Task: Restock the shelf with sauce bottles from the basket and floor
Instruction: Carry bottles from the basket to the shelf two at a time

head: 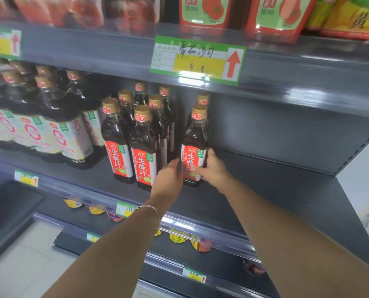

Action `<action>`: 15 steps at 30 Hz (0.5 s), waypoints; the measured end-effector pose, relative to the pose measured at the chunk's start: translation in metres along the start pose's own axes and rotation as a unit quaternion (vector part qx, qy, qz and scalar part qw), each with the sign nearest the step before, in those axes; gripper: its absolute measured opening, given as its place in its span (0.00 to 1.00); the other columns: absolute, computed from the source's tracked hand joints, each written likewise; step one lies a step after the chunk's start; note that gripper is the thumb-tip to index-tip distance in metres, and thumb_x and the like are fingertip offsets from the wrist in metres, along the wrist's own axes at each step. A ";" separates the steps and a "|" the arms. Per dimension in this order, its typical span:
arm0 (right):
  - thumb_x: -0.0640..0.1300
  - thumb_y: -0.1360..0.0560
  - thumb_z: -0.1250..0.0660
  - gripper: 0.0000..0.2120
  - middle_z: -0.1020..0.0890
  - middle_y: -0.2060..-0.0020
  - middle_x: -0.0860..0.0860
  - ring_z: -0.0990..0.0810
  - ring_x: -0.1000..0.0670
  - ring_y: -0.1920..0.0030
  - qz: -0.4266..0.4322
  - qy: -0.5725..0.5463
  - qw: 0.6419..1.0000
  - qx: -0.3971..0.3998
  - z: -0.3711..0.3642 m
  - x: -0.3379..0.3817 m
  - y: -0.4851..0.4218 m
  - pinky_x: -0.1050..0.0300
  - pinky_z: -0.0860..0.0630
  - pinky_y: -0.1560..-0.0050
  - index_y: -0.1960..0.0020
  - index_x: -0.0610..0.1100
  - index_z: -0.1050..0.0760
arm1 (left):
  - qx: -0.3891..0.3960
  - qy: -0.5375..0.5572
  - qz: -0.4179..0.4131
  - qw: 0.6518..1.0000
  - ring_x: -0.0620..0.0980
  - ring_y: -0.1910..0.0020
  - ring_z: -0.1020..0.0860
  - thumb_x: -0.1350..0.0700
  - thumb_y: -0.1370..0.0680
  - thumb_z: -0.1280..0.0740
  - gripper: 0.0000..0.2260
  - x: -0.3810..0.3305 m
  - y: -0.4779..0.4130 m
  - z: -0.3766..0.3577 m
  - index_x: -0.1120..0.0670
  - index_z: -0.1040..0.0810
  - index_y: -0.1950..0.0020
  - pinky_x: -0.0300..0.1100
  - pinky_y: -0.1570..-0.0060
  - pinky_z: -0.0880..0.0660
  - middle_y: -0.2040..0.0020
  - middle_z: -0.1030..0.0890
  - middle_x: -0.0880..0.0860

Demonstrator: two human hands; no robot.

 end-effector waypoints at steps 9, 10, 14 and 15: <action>0.39 0.26 0.30 0.26 0.24 0.37 0.45 0.23 0.45 0.38 0.001 0.019 1.000 -0.004 -0.008 0.006 -0.008 0.48 0.24 0.39 0.32 0.42 0.37 | 0.033 0.051 -0.003 0.998 0.56 0.39 0.23 0.58 0.20 0.41 0.17 0.000 -0.003 -0.002 0.57 0.35 0.31 0.44 0.42 0.27 0.37 0.23 0.55; 0.39 0.26 0.30 0.26 0.24 0.37 0.45 0.24 0.45 0.38 0.002 0.018 1.000 -0.007 -0.009 0.006 -0.008 0.49 0.24 0.39 0.32 0.42 0.37 | 0.032 0.057 -0.002 0.998 0.56 0.40 0.23 0.58 0.20 0.41 0.16 0.001 -0.004 -0.002 0.56 0.34 0.32 0.45 0.42 0.27 0.38 0.22 0.55; 0.41 0.26 0.30 0.28 0.24 0.36 0.46 0.24 0.46 0.37 -0.002 0.024 1.000 -0.007 -0.009 0.004 -0.006 0.53 0.25 0.41 0.30 0.43 0.38 | 0.039 0.051 -0.002 0.998 0.55 0.41 0.22 0.56 0.20 0.41 0.16 0.002 -0.006 -0.002 0.56 0.34 0.33 0.45 0.44 0.26 0.40 0.21 0.56; 0.42 0.26 0.30 0.30 0.24 0.35 0.46 0.24 0.46 0.37 -0.006 0.028 1.000 -0.009 -0.007 0.004 -0.004 0.51 0.25 0.39 0.29 0.43 0.40 | 0.039 0.041 -0.007 0.998 0.56 0.41 0.23 0.56 0.20 0.41 0.16 0.001 -0.006 -0.002 0.57 0.34 0.32 0.45 0.44 0.27 0.39 0.22 0.56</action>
Point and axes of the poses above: each hand's wrist, its own y-axis away from the middle knuckle, its own z-axis out of the back of the hand, x = y × z, the point moved 4 cm from there along -y, towards the middle knuckle
